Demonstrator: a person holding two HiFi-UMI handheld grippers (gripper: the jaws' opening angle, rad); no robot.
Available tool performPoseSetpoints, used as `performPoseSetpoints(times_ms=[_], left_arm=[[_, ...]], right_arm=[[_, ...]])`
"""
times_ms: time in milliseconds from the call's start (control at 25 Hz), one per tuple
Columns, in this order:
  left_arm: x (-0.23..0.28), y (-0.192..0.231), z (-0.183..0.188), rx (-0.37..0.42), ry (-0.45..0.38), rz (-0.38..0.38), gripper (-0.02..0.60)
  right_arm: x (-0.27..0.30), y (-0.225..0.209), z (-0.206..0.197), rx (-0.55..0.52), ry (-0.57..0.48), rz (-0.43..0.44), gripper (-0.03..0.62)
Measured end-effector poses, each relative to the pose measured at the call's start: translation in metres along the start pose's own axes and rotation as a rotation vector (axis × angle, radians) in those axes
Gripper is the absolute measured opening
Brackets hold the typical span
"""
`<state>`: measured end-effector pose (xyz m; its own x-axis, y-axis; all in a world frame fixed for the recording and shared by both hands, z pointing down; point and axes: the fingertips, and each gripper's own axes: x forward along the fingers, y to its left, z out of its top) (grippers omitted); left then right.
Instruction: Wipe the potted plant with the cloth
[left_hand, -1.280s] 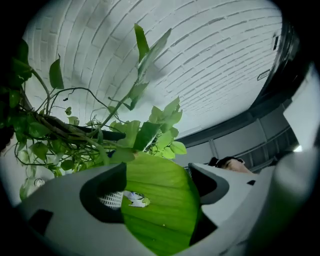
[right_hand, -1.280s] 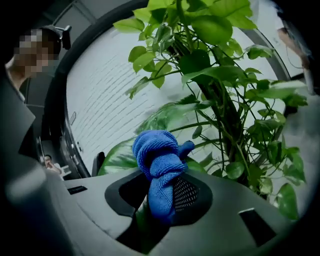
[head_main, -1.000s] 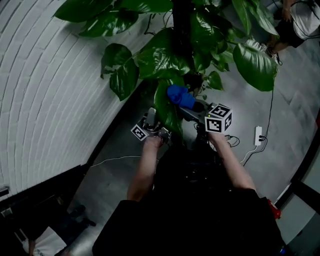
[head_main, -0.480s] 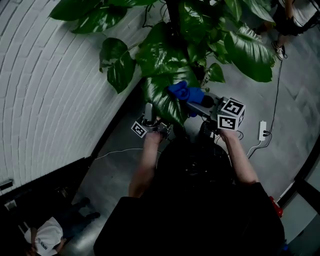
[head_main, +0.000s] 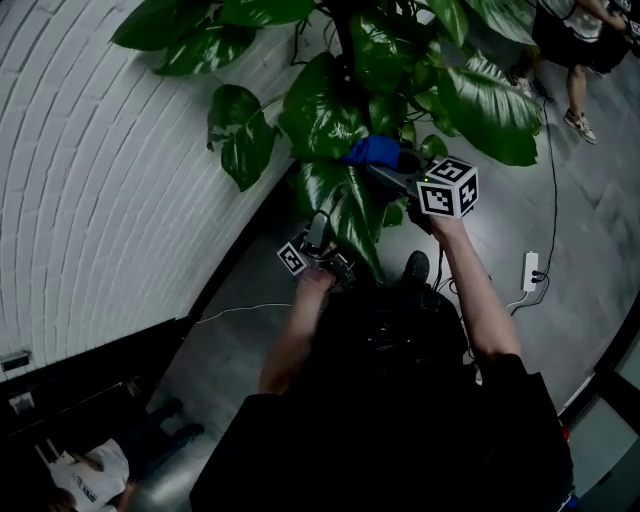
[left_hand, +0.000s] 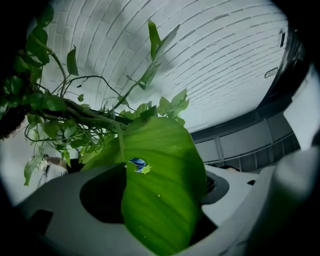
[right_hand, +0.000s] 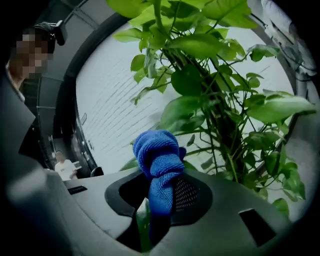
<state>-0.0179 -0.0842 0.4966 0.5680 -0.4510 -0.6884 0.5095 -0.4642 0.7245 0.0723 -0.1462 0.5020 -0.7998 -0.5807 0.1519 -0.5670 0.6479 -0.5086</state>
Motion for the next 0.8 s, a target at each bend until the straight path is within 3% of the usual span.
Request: performPoseSetpoints(times_ms=[320,800], left_arm=[[0.003,-0.009,0.019,-0.022,-0.129,-0.06,0.382],[0.012,-0.011,0.022,-0.003,-0.174,-0.085,0.383]], right_arm=[[-0.012,0.058,-0.062,0.046,0.065,0.192,0.121],[-0.042,0.08,-0.087,0.084,0.092,0.249,0.121]])
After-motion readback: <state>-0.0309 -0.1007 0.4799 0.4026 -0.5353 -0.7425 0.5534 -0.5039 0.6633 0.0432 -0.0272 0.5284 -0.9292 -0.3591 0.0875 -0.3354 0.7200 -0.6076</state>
